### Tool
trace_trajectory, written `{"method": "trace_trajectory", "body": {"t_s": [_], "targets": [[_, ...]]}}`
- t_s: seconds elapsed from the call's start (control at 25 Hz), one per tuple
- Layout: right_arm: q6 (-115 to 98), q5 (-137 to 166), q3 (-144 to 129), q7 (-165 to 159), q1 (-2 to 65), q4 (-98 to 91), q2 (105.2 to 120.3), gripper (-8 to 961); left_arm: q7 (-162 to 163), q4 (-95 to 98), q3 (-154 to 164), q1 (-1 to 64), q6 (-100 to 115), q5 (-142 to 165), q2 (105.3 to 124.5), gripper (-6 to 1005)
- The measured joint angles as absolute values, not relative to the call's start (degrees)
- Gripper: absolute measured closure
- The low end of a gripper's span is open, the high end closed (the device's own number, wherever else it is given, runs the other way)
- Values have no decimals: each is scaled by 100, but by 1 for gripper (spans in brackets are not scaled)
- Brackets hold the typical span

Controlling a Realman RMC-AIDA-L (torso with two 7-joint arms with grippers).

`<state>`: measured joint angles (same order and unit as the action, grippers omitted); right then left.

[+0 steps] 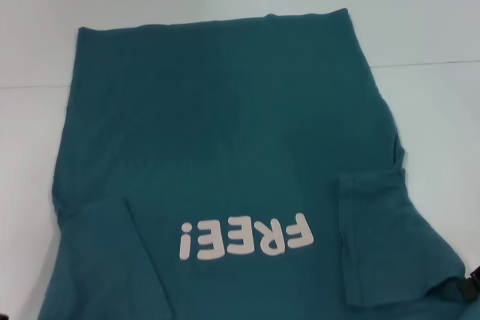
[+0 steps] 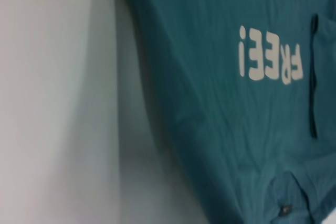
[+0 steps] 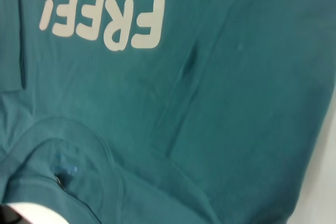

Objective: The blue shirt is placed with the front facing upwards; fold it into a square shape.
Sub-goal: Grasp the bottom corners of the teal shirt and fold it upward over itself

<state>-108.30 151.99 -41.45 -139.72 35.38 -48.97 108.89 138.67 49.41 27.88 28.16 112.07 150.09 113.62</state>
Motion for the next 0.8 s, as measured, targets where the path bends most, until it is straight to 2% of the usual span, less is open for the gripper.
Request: {"method": "trace_trajectory", "body": {"t_s": [0.2,0.56,0.8], "targets": [[-10886,14893,-3792,-13727,3458,-4866,10902,928,13729,4899,2725,2859,11457,14909,11330,977],[-10282,13685,-3454,-13754,3599,-4806,10913,926,14038,4477,2266,3643,11193,14678,11050,977],[-9546,13201,-3329,-13925,3638,-4789,10945,925,14661,4337,2063,3919,10422,14387,10924,976]]}}
